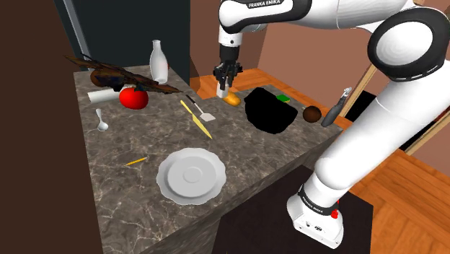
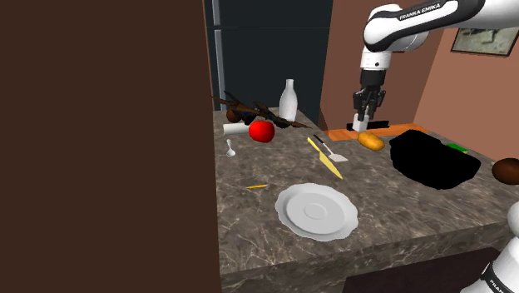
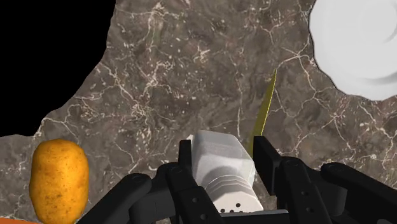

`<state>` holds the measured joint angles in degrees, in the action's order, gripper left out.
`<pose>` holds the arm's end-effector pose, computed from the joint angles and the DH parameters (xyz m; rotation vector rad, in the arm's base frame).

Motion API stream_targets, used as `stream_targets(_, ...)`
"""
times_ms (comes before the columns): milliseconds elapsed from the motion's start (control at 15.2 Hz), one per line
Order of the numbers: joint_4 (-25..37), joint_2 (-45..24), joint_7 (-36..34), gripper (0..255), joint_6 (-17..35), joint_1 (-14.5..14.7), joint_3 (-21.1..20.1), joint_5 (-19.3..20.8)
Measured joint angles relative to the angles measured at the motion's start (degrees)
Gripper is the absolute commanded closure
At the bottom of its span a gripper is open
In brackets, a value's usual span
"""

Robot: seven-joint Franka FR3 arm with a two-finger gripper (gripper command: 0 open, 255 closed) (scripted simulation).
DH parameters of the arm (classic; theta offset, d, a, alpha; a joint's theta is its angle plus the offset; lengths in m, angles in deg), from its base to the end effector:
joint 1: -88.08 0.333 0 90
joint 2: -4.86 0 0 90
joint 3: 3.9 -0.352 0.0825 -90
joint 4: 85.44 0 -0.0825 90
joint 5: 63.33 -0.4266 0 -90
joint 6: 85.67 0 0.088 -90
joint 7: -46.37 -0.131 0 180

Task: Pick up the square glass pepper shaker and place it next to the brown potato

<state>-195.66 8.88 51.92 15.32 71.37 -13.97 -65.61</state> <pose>0.5632 -0.0591 0.5111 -3.1022 0.0456 0.1375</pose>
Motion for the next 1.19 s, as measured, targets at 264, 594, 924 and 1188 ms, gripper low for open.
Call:
stream_targets(264, 1.96, -2.10, 4.80, 255, 0.01, -2.41, 2.61, 0.94)
stream_targets(594, 7.77, -6.87, 10.80, 255, -1.16, -5.56, 5.76, 1.99)
stream_targets(924, 14.34, -11.92, 16.59, 255, -2.70, -8.71, 8.51, 2.57)
stream_targets(1188, 22.26, -17.74, 20.78, 255, -4.77, -11.14, 10.28, 2.72)
